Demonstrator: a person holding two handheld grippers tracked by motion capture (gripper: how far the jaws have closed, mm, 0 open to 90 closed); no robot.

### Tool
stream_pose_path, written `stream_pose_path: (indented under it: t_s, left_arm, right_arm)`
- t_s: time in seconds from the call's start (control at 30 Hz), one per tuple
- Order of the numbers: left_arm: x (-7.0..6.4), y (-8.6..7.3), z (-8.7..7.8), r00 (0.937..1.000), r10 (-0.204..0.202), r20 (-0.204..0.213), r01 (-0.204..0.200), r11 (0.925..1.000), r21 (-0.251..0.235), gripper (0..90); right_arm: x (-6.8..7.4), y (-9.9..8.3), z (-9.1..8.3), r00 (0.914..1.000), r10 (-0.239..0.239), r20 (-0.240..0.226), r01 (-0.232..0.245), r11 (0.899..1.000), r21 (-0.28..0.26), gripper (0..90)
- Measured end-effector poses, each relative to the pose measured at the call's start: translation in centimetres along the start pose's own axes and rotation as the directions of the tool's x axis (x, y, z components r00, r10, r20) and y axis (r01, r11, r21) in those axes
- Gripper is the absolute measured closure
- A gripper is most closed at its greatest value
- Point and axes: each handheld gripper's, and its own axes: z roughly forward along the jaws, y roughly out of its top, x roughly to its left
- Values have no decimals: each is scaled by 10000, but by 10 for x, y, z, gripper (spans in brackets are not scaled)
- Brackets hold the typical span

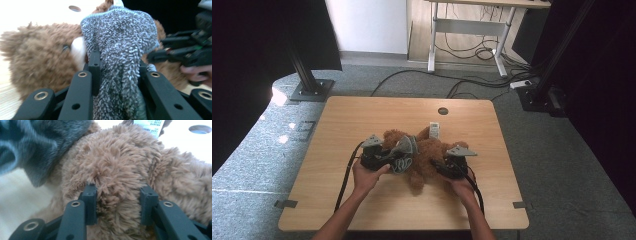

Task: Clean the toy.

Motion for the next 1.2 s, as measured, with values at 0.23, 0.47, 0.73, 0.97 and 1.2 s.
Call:
stream_pose_path:
  t_s: [0.23,0.47,0.73,0.97,1.2]
  left_arm:
    - [-31,25,9,9965,570,608,-563,9983,-134,692]
    - [-52,20,54,9928,1044,590,-1093,9901,877,692]
    - [-33,15,28,9918,1184,-473,-1165,9924,401,694]
    - [25,4,-20,9941,-229,-1057,205,9995,-234,694]
    - [47,-13,-31,9874,-801,-1368,785,9968,-172,696]
  right_arm:
    - [11,-18,-13,9939,-962,-537,953,9953,-180,635]
    - [13,-25,-16,9919,-1157,-523,1141,9929,-333,645]
    - [11,-30,-18,9882,-1382,-662,1360,9900,-377,664]
    - [10,-31,-19,9873,-1362,-824,1331,9902,-421,665]
    - [8,-32,-19,9883,-1203,-942,1164,9921,-458,665]
